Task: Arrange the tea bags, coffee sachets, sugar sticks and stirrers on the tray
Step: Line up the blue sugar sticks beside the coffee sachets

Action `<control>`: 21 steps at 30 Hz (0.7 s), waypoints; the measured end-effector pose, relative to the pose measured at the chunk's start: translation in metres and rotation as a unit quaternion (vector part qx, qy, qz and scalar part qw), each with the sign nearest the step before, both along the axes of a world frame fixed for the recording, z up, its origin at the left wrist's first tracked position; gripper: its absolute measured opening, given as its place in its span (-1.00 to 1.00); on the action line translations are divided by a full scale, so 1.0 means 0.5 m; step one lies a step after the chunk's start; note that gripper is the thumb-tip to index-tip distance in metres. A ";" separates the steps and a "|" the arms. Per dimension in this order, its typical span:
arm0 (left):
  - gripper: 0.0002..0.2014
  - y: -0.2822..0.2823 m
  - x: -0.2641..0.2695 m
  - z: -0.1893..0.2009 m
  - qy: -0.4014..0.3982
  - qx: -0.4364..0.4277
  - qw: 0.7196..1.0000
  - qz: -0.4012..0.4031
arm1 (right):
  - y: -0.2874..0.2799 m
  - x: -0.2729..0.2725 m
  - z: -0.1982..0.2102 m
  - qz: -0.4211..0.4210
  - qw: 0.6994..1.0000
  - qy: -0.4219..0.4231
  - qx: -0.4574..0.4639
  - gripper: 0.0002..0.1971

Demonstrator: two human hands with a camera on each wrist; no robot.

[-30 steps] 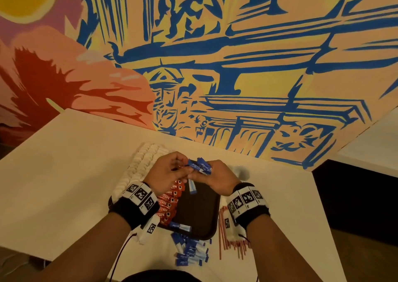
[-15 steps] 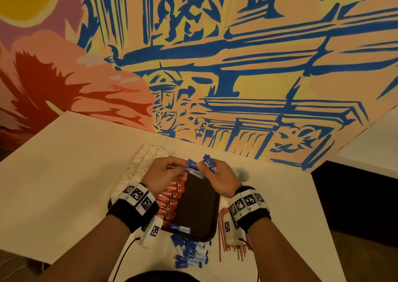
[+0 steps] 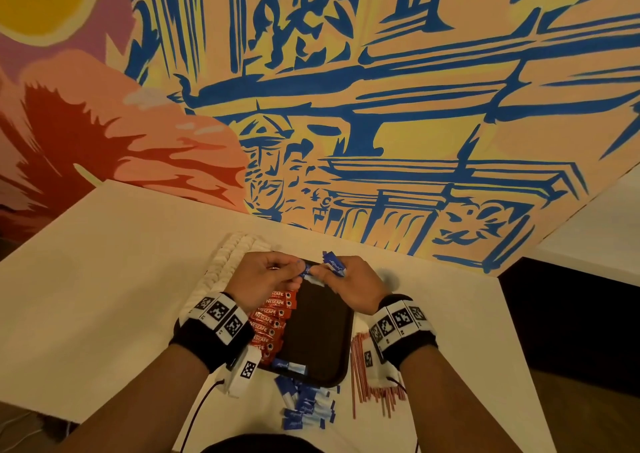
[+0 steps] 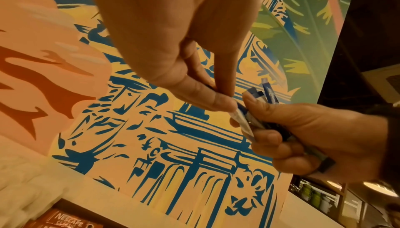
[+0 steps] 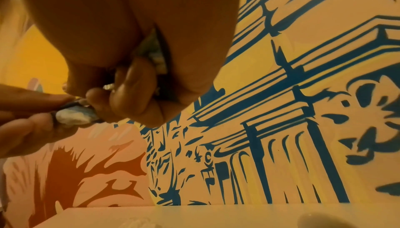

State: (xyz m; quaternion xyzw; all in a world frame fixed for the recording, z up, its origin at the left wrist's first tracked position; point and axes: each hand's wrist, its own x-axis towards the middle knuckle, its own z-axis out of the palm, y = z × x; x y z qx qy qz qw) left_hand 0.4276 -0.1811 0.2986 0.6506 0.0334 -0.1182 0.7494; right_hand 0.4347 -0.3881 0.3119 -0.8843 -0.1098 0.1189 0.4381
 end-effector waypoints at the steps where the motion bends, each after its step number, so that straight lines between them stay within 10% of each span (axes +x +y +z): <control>1: -0.86 0.000 0.000 -0.001 -0.002 0.006 1.000 0.004 | -0.003 0.000 -0.001 -0.013 1.000 0.000 0.011 -0.65; 21: -0.81 0.016 -0.023 -0.006 -0.001 -0.027 1.000 -0.004 | -0.044 -0.033 -0.016 -0.164 0.962 0.092 0.196 -0.83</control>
